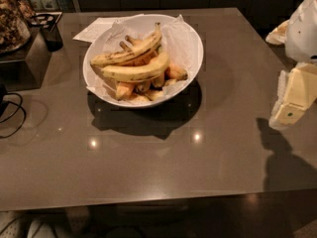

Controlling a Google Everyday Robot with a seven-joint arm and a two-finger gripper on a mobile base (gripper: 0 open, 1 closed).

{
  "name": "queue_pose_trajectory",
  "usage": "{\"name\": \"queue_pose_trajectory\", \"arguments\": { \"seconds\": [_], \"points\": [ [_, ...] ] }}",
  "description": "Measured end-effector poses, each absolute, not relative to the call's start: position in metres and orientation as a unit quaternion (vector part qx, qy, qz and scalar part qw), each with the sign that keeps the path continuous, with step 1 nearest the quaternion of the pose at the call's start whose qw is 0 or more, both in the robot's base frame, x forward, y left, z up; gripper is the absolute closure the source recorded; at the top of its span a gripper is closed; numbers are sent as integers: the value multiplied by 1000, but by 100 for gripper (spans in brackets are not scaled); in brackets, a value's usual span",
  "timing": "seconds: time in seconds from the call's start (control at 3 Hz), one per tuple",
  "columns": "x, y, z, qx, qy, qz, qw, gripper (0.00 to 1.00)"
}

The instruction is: Pick banana from white bowl

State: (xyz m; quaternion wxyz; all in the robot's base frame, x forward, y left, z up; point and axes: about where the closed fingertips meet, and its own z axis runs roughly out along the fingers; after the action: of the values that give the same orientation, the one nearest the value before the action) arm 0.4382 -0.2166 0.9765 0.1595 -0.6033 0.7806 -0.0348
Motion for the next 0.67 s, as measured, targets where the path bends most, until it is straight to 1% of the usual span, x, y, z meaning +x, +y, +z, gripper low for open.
{"name": "queue_pose_trajectory", "arguments": {
  "seconds": [0.67],
  "points": [
    [439,-211,981,-601,783,-32,160,0]
  ]
}}
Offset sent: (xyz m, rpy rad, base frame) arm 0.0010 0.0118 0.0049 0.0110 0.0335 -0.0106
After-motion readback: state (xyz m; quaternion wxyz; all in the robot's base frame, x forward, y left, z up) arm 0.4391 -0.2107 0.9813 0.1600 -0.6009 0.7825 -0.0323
